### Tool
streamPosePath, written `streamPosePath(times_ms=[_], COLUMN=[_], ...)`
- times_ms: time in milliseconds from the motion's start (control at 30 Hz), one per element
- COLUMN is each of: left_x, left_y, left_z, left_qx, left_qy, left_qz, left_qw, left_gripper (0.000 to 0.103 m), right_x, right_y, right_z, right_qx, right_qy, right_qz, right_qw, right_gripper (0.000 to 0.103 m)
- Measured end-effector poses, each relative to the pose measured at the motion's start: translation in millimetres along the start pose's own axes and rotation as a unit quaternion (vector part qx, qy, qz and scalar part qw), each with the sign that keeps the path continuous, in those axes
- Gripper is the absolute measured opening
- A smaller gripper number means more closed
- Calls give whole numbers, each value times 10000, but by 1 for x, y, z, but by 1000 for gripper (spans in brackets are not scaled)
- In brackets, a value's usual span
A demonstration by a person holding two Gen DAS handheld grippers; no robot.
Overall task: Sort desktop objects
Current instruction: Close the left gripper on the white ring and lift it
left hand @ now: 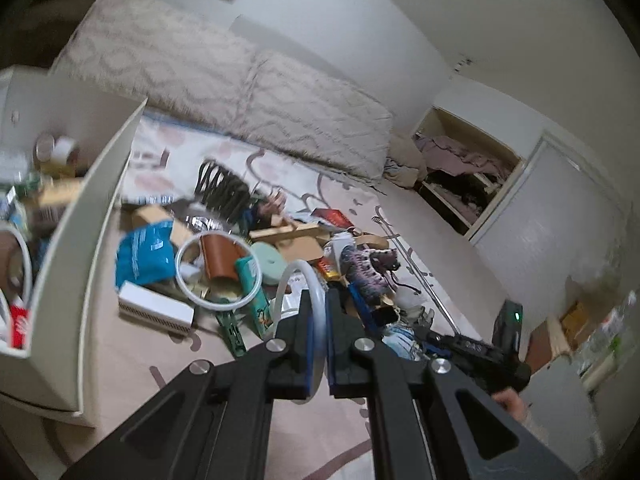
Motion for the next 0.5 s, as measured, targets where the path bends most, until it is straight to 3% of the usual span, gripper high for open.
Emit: streamPosePath(times_ms=[267,367,500], left_x=[-5,-2,7], left_y=[-22,-33,-54], left_z=[17,19,19], left_qx=[865,1169,1295], left_qy=[465,688,668], left_qz=[-110,-177,-424], left_qw=[9951,9906,9884], left_gripper=[5,5,5], right_x=[2,-4,-9], right_y=[11,13,10], right_z=[4,-3,-10], right_qx=[35,-156,-305], right_qy=[-103,-175,-132], right_qz=[271,467,529], right_qw=[9996,9986,9980], right_gripper=[26,19,18])
Point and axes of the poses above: each gripper's, at about its wrist camera, not at the fingertips, and x roughly the way its jaws point, z to its right, y to its top, the point moved 7 cm from there along x, roughly the way its jaws point, and after that the axes turned 9 degrees about y, right-handed, at the moved point
